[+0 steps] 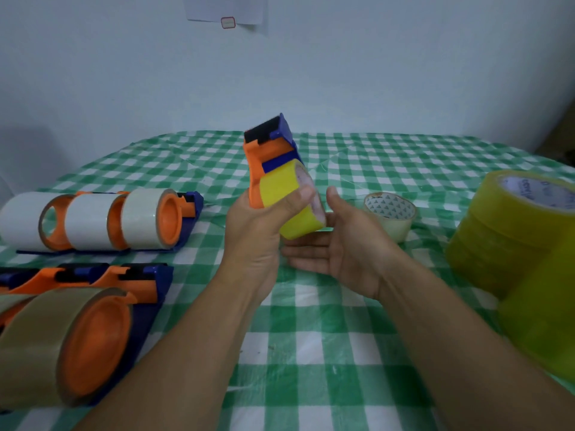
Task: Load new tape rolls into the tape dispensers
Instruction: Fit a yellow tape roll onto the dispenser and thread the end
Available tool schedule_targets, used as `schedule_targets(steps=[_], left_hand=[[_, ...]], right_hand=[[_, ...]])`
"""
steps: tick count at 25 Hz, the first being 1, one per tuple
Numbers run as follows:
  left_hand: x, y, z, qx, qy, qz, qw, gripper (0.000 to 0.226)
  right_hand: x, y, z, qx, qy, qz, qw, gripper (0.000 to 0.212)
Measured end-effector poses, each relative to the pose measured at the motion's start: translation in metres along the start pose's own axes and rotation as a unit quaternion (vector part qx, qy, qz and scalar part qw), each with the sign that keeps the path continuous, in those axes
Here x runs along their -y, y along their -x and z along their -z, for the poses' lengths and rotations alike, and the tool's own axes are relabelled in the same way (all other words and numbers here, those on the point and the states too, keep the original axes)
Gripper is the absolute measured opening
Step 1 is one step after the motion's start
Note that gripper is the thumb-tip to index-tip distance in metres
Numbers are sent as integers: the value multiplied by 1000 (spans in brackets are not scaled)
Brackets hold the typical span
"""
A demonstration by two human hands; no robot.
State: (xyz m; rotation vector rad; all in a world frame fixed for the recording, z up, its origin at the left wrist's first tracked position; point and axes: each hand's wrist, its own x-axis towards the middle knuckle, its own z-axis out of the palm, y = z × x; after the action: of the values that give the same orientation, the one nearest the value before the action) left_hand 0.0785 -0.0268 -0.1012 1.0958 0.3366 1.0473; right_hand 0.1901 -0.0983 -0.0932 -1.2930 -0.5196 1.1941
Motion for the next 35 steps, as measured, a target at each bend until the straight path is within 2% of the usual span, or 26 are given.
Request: schedule_targets(steps=[3,7,11,14,17,19,20,24,28,30,33,35], left_hand=[[0,1,1,-4,26,33,999,26],[-2,3,-2,-20,1,41,999,55],[-1,5,-5,-11,-3,46,999,38],[-1,7,-6,4,-5,46,999,41],[-1,8,-9,8,-11,41,999,41],[0,8,-9,3,-26,24,999,41],[0,8,-8,2,-48,11,999,39],[-1,12,-4,47,-96,-23,994,34],[2,14,-7,37,-111,-5,993,38],[3,13,-7,27,-116,-10,993,48],[3,11,-6,8,-83,1,997,50],[2,10,-6,-3,-56,17,998,47]], right_hand=[[-7,-6,-4,51,-67,-2,996,64],[-8,-10,-1,68,-96,4,993,64],[-9,-13,2,75,-96,2,993,58],[-8,-11,0,74,-92,3,993,47],[-8,-10,-1,78,-89,9,993,52],[-9,-12,1,68,-69,12,995,47],[-8,-12,3,59,-56,15,997,49],[0,-7,9,46,25,15,999,81],[1,-1,8,67,119,26,990,87],[0,-1,7,80,117,39,989,79],[-3,-3,10,103,96,83,987,50],[-2,-4,13,104,91,124,983,56]])
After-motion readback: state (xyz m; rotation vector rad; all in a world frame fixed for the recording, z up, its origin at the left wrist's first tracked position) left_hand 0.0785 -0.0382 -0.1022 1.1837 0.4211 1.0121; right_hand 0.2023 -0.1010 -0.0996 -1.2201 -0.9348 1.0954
